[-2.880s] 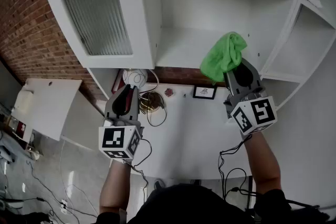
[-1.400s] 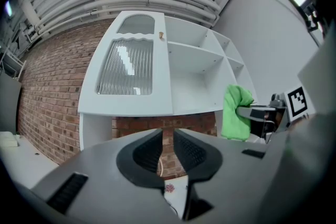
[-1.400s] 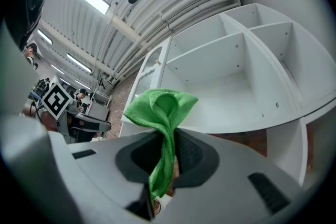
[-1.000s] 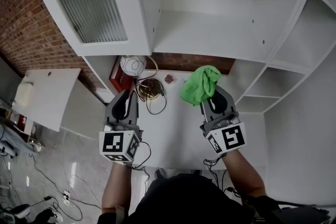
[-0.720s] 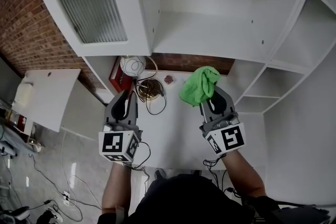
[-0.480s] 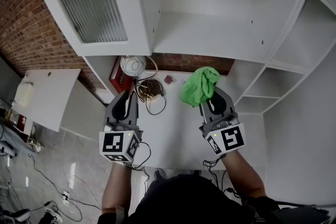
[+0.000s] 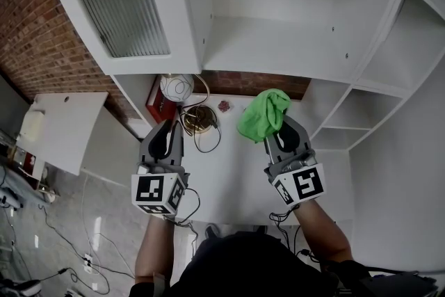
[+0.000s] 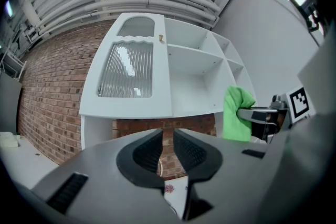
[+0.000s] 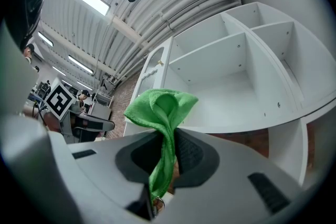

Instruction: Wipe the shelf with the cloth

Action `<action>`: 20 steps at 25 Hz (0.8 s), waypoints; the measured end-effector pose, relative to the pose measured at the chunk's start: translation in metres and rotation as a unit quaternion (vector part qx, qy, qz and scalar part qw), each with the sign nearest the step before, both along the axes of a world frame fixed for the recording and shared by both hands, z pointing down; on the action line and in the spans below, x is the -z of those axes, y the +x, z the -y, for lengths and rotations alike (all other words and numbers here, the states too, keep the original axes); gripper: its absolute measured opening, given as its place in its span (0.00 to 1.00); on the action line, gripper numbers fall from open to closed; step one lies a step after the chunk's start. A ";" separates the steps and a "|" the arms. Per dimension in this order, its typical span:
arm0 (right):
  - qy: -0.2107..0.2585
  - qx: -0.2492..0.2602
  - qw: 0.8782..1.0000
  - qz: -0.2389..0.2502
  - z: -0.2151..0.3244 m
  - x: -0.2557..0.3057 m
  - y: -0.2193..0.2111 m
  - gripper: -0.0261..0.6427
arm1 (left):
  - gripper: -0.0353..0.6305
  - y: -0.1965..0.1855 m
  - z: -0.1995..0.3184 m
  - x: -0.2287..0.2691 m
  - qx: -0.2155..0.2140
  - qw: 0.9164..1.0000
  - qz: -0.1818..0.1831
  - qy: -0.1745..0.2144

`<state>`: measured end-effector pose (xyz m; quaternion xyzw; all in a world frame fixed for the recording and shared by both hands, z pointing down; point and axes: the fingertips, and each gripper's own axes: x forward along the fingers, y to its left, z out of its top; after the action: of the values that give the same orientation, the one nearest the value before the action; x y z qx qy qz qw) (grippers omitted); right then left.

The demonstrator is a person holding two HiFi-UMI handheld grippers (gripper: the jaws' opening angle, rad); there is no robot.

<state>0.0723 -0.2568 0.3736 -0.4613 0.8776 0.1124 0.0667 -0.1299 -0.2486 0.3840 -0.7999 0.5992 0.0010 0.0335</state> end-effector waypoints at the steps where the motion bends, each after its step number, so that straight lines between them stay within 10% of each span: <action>1: 0.000 0.001 1.000 0.000 0.000 0.000 0.000 0.11 | 0.15 0.000 0.000 0.000 -0.001 1.000 0.000 0.000; 20: 0.000 0.005 1.000 -0.003 -0.001 0.002 -0.005 0.11 | 0.15 -0.006 0.000 0.002 0.001 1.000 -0.006 0.002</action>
<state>0.0671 -0.2553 0.3719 -0.4567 0.8799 0.1141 0.0644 -0.1355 -0.2490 0.3824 -0.7993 0.6001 0.0069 0.0321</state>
